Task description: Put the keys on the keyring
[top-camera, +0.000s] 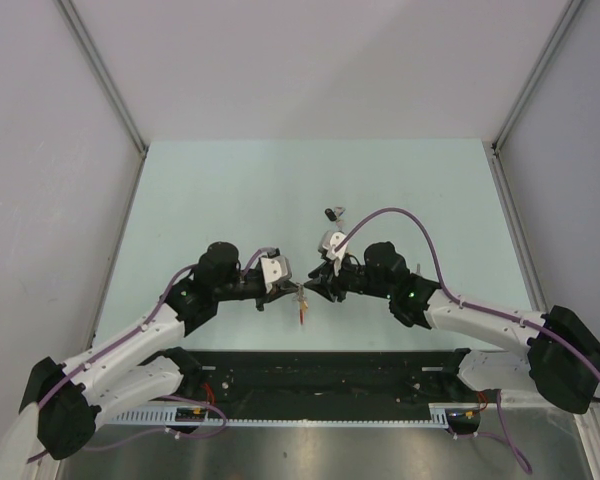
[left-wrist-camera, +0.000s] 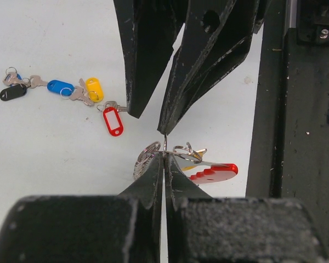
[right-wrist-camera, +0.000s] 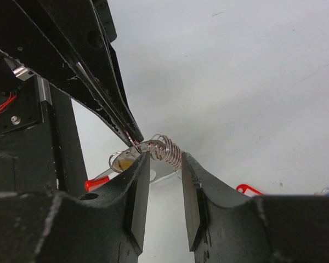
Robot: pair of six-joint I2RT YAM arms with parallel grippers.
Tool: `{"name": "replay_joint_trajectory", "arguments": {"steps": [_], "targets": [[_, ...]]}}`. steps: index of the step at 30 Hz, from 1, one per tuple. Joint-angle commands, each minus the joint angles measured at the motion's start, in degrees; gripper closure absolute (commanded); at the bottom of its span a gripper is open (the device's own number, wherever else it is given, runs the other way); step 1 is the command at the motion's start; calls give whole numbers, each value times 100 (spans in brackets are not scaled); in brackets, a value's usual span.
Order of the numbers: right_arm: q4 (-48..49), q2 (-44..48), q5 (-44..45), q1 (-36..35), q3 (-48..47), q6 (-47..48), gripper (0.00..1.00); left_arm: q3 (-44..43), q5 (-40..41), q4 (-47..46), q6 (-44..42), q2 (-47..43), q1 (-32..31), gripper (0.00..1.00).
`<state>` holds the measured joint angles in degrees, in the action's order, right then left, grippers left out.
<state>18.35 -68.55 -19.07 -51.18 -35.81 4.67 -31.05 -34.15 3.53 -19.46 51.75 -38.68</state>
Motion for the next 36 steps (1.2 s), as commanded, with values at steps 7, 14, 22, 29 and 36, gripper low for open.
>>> {"name": "replay_joint_trajectory", "arguments": {"steps": [7, 14, 22, 29, 36], "targets": [[160, 123, 79, -94, 74, 8, 66, -103, 40, -274, 30, -7, -26, 100], [283, 97, 79, -94, 74, -18, 66, -112, -65, -265, 13, 11, -26, 100], [468, 35, 52, -94, 66, -54, 66, -130, -223, -230, -22, 20, -26, 100], [477, -53, 79, -85, 66, 43, 66, -130, -750, -186, -136, 37, -26, 100], [371, 26, -402, 274, 66, 535, 72, -261, -1550, 191, -391, 265, -52, 100]]}}
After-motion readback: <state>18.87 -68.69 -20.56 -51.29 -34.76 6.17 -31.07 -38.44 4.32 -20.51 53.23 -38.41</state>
